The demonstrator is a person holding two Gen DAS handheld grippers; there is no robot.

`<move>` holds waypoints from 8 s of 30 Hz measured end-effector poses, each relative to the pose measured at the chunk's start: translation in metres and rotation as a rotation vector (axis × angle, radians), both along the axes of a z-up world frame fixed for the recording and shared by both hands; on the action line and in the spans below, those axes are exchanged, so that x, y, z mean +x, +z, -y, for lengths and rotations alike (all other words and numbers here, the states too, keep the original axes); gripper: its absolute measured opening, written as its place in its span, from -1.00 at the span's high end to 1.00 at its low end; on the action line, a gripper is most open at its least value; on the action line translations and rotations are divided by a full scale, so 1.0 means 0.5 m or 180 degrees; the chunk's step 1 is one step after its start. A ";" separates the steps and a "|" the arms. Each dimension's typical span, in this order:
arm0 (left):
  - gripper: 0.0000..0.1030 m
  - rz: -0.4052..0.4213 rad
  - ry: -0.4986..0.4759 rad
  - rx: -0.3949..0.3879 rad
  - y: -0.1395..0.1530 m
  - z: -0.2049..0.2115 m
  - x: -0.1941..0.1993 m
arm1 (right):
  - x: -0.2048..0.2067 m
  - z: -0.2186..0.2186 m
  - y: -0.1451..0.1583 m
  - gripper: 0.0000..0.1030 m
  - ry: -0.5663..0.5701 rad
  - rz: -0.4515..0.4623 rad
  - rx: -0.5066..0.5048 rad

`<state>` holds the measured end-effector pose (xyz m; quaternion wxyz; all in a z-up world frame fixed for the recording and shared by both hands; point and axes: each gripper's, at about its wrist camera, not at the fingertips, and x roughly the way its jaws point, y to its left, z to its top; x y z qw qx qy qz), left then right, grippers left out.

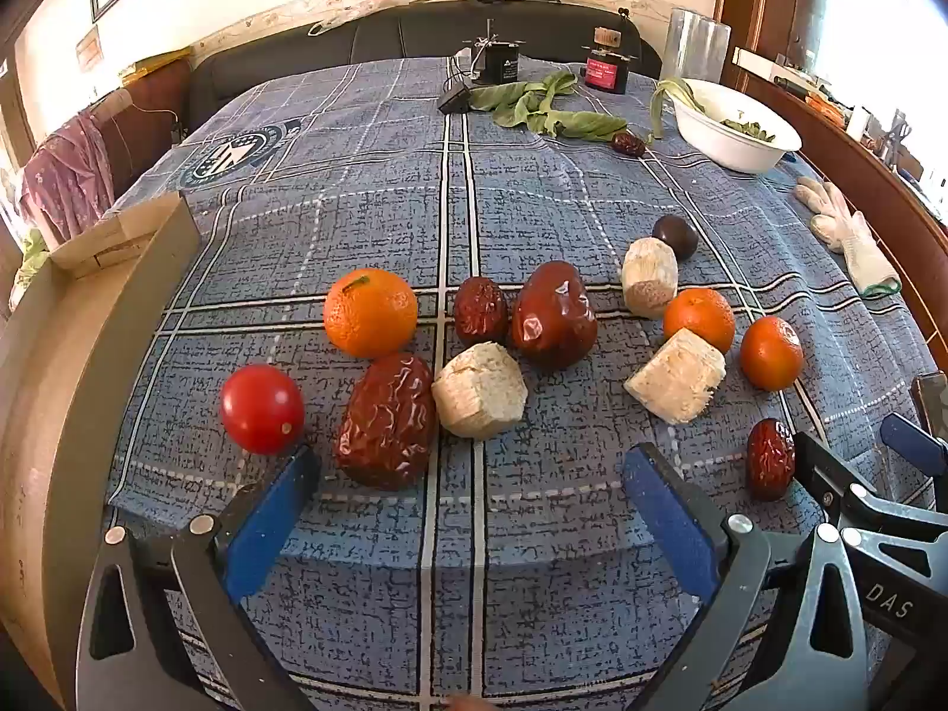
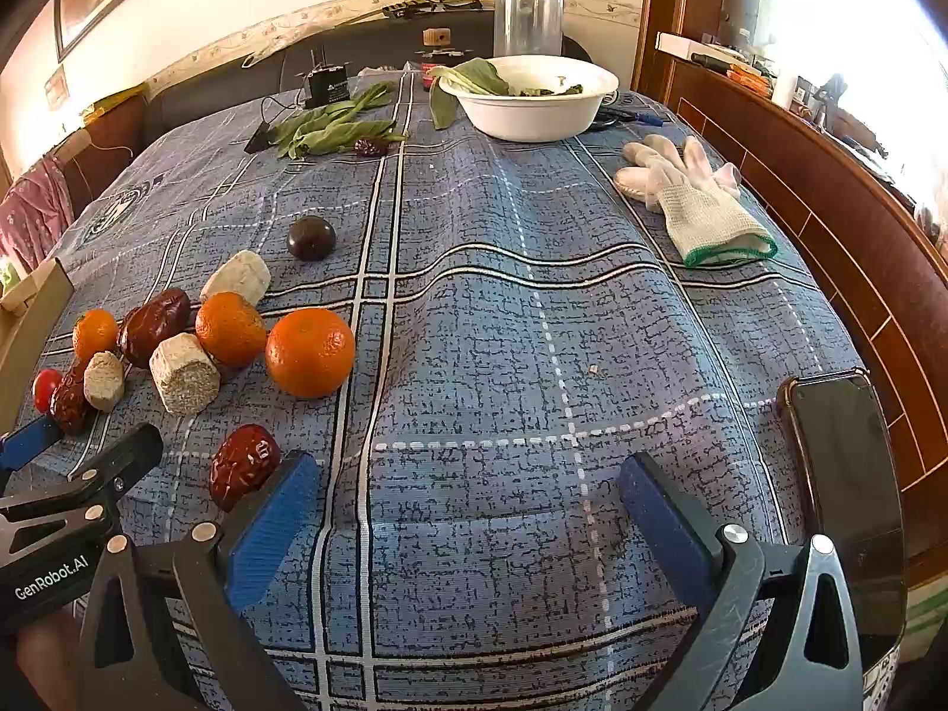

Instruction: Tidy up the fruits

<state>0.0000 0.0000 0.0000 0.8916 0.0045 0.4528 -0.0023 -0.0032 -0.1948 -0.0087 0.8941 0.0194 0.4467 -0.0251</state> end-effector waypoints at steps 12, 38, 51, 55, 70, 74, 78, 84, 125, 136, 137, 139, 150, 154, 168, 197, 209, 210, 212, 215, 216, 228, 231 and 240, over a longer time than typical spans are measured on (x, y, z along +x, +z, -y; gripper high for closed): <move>-1.00 -0.0003 0.0000 -0.0009 0.000 0.000 0.000 | 0.000 0.000 0.000 -0.99 0.0000 -0.0007 -0.0006; -1.00 -0.0023 -0.0031 -0.0012 0.003 -0.001 0.000 | 0.000 0.000 0.000 -0.99 0.0000 -0.0008 -0.0006; -1.00 -0.0191 -0.0204 -0.0018 -0.001 0.000 0.010 | -0.003 0.002 0.003 -0.99 -0.0068 -0.0221 0.0018; -0.87 -0.0153 -0.0232 -0.0286 0.016 -0.015 -0.012 | -0.009 0.001 0.004 -0.99 -0.0073 -0.0204 0.0012; -0.86 0.1096 0.0078 -0.0314 0.218 -0.101 -0.213 | -0.212 -0.022 0.136 -0.97 -0.0546 0.0744 0.0281; -0.86 0.1224 0.0136 -0.0245 0.228 -0.107 -0.250 | -0.250 -0.055 0.183 -0.98 -0.0498 0.1026 0.0050; -0.86 0.1162 0.0083 -0.0279 0.226 -0.113 -0.272 | -0.286 -0.087 0.223 -0.98 -0.0446 0.1327 -0.0088; -0.86 0.1303 0.0090 -0.0314 0.237 -0.132 -0.303 | -0.305 -0.119 0.219 -0.98 -0.0310 0.1369 -0.0051; -0.89 0.0996 0.0097 -0.0495 0.199 -0.283 -0.235 | -0.170 -0.042 0.165 -0.86 0.0286 0.0560 0.0148; -0.05 0.0571 -0.0620 -0.0435 0.177 -0.131 -0.057 | 0.017 -0.069 0.101 -0.38 0.0367 0.0385 0.0504; -0.05 0.0530 -0.0611 -0.0449 0.163 -0.124 -0.032 | 0.021 -0.064 0.095 -0.35 0.0339 0.0409 0.0587; -0.05 0.0395 -0.0556 -0.0569 0.137 -0.127 0.010 | 0.024 -0.054 0.082 -0.33 0.0334 0.0430 0.0796; 0.33 0.0050 -0.0398 -0.1275 0.056 -0.184 0.099 | 0.044 -0.009 0.049 -0.09 0.0181 0.0343 0.1180; 0.35 0.0056 -0.0405 -0.1241 0.047 -0.186 0.099 | 0.051 -0.019 0.041 -0.09 0.0200 0.0271 0.1122; 0.35 0.0019 -0.0405 -0.1019 0.019 -0.174 0.100 | 0.046 -0.065 0.034 0.16 0.0350 0.0273 0.0683; 0.37 0.0628 -0.0047 -0.1375 0.160 -0.359 -0.124 | -0.110 -0.214 0.208 0.34 0.0978 0.0679 0.0999; 0.36 0.0400 0.1003 -0.0661 0.099 -0.606 -0.242 | -0.142 -0.599 0.137 0.33 0.2222 0.0055 0.0987; 0.36 0.0377 0.1017 -0.0636 0.094 -0.608 -0.245 | -0.140 -0.614 0.128 0.33 0.2250 0.0009 0.0962; 0.36 0.0340 0.1066 -0.0612 0.081 -0.619 -0.248 | -0.143 -0.647 0.103 0.33 0.2315 -0.0077 0.0861; 0.36 0.0326 0.1125 -0.0725 0.071 -0.639 -0.257 | -0.144 -0.684 0.078 0.32 0.2386 -0.0130 0.0692; 0.35 0.0337 0.1135 -0.0745 0.070 -0.644 -0.262 | -0.146 -0.693 0.070 0.32 0.2401 -0.0138 0.0658; -0.16 0.0778 0.1291 -0.0639 0.162 -0.635 -0.334 | -0.173 -0.689 0.089 -0.31 0.2414 0.0067 0.0686; -0.23 0.0900 0.1219 -0.0462 0.194 -0.596 -0.343 | -0.189 -0.652 0.117 -0.36 0.2385 0.0221 0.0671; -0.34 0.0930 0.0671 -0.0108 0.217 -0.434 -0.321 | -0.180 -0.412 0.153 -0.50 0.1741 0.0419 0.0669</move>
